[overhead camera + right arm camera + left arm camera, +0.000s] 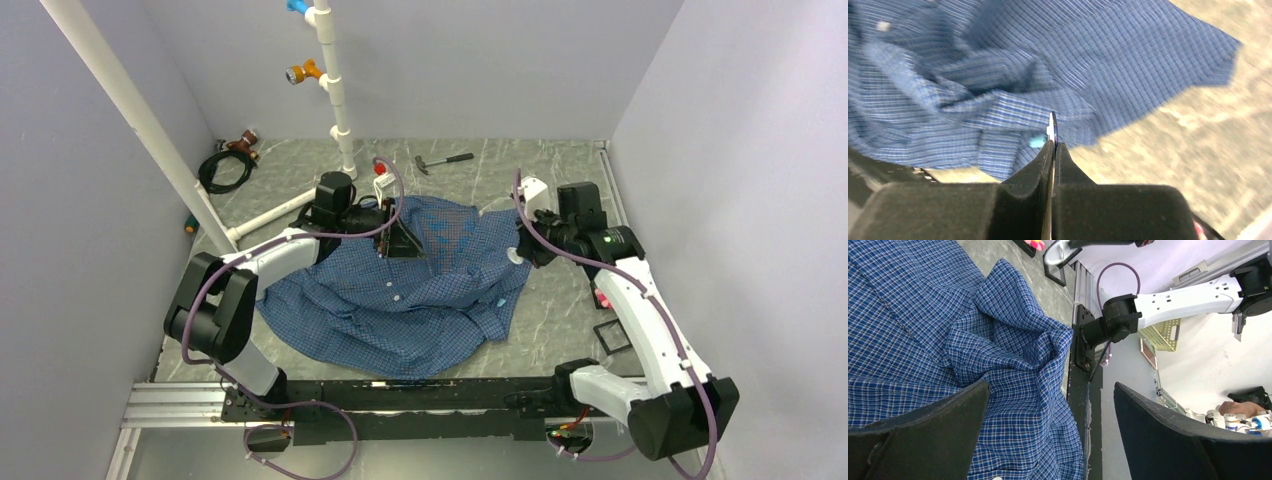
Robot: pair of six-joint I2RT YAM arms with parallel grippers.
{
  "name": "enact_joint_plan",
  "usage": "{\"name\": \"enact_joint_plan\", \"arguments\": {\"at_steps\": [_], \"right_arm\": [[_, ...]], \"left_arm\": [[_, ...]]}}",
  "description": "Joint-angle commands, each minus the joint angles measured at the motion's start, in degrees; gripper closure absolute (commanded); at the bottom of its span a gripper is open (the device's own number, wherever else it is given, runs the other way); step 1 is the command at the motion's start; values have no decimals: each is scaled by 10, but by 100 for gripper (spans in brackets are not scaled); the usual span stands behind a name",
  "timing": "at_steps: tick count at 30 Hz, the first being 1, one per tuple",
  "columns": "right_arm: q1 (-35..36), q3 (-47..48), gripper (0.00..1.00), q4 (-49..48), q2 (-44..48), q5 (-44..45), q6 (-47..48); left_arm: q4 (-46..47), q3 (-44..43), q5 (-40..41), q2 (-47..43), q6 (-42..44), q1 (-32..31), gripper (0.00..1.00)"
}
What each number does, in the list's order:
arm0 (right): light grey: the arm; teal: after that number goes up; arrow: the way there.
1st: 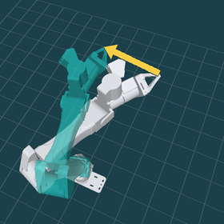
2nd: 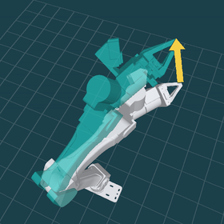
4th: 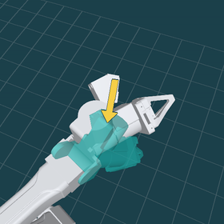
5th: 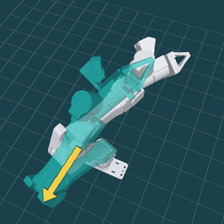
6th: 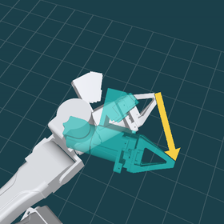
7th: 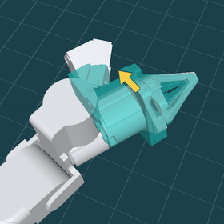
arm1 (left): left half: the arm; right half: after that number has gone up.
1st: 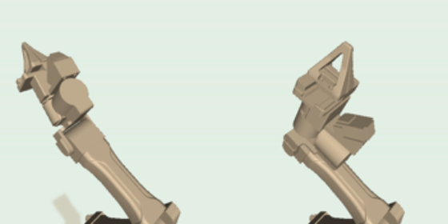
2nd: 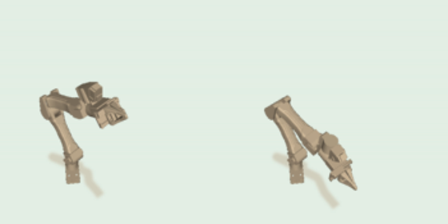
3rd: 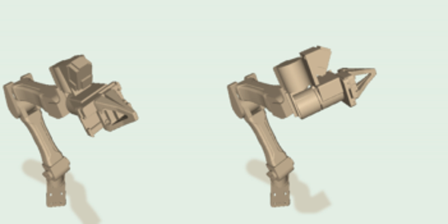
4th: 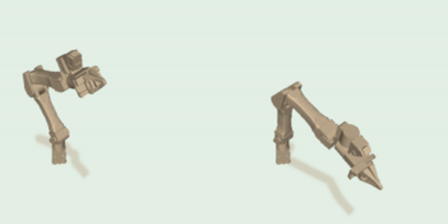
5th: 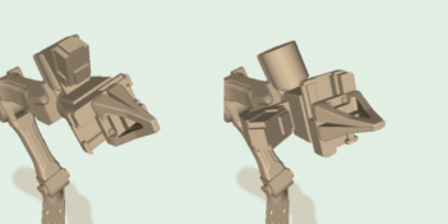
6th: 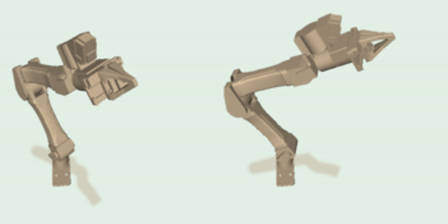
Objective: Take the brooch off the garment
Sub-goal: Close the brooch, then place the brooch in the brooch box.
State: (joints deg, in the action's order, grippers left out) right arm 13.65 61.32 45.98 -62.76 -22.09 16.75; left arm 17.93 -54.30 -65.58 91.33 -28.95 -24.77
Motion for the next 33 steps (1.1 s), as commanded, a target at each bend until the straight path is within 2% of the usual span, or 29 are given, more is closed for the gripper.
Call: {"name": "enact_joint_plan", "arguments": {"at_steps": [1,7,10,13,23,33], "right_arm": [[-17,-21,100,69,36,158,68],[-37,-80,100,101,57,291,90],[-44,-136,100,73,70,383,114],[-76,-197,100,35,76,436,150],[-161,-270,100,-9,94,474,213],[-230,-326,100,-45,136,470,271]], "left_arm": [[-19,-20,3,-24,33,-1,0],[-17,-13,4,-35,35,-1,0],[-8,-8,2,-36,30,-1,0],[-10,-11,-5,-32,24,-1,1],[-49,-11,0,-41,52,-1,1],[-68,-18,1,-40,61,-1,1]]}}
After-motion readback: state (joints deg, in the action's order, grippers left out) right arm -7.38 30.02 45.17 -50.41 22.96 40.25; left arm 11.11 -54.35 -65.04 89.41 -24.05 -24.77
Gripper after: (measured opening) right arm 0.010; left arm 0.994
